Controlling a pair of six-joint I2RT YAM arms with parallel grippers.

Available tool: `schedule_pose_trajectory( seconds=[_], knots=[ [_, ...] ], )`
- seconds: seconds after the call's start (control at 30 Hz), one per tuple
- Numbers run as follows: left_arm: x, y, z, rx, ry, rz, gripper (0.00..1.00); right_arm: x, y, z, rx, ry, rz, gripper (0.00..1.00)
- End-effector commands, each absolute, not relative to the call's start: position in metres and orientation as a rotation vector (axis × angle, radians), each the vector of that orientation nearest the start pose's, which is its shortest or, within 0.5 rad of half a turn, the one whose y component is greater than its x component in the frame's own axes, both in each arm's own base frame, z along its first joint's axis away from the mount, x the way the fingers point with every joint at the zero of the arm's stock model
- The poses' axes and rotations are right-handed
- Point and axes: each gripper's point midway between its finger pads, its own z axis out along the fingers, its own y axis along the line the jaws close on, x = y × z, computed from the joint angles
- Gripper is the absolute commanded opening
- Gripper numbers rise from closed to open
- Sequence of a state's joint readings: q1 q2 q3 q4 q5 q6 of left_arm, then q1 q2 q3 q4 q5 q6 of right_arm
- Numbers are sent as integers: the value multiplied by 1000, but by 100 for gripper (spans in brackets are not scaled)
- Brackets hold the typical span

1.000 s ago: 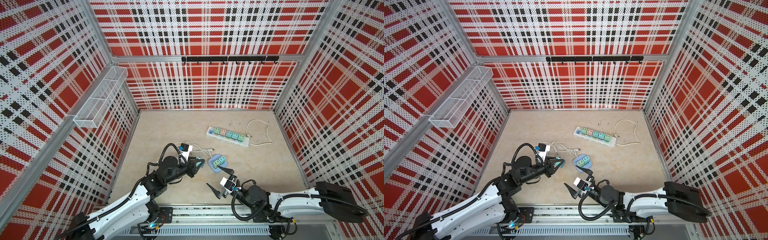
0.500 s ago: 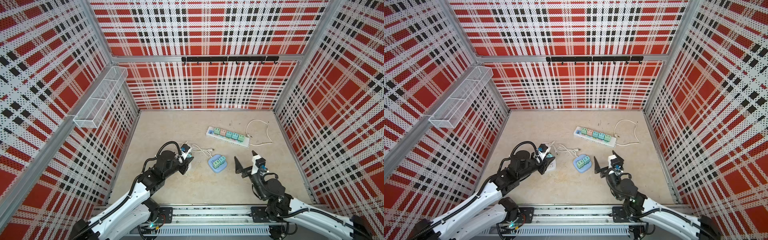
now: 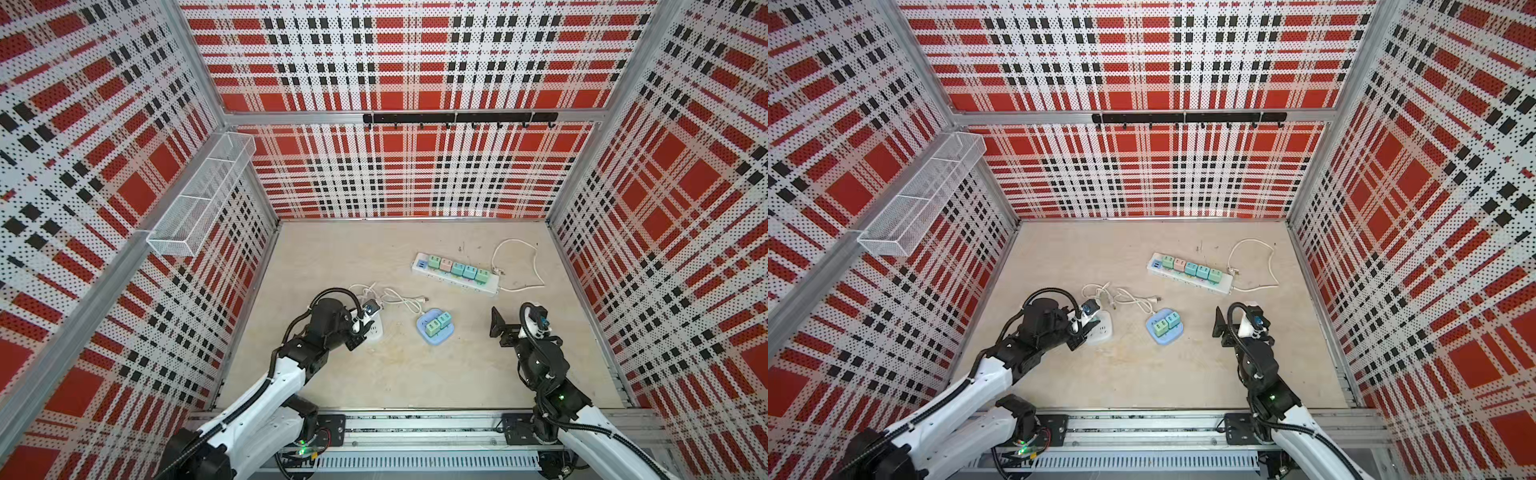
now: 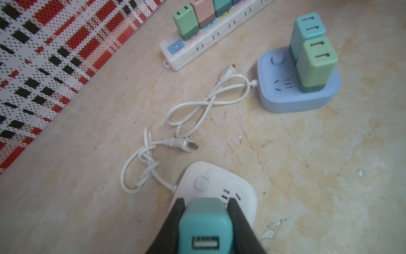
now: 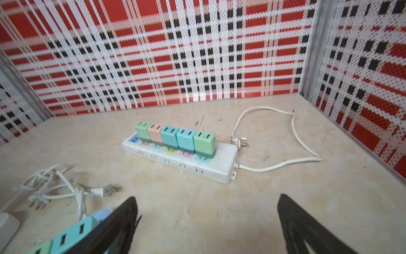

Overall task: Insert plugs into power strip
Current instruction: Insert the plug into the socket.

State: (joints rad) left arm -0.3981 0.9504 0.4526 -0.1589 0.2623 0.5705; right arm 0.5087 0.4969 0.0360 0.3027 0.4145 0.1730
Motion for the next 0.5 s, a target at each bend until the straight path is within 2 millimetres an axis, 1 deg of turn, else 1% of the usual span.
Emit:
schedule_pose_trajectory(
  seconds=[0.0, 0.07, 0.13, 0.23, 0.33, 0.47],
  knots=[
    [255, -177, 125, 1287, 1780, -311, 0, 275, 84, 170, 0, 1672, 227, 100],
    [256, -178, 121, 1311, 1783, -329, 0, 280, 90, 165, -25, 1705, 231, 100],
    [257, -179, 120, 1321, 1783, -347, 0, 282, 91, 163, -27, 1718, 227, 100],
    [257, -181, 122, 1338, 1764, -369, 0, 279, 90, 164, -24, 1704, 240, 100],
    [259, -181, 120, 1347, 1771, -393, 0, 274, 89, 167, -22, 1680, 255, 100],
    [258, -180, 108, 1423, 1808, -393, 0, 272, 86, 168, -14, 1670, 259, 100]
  ],
)
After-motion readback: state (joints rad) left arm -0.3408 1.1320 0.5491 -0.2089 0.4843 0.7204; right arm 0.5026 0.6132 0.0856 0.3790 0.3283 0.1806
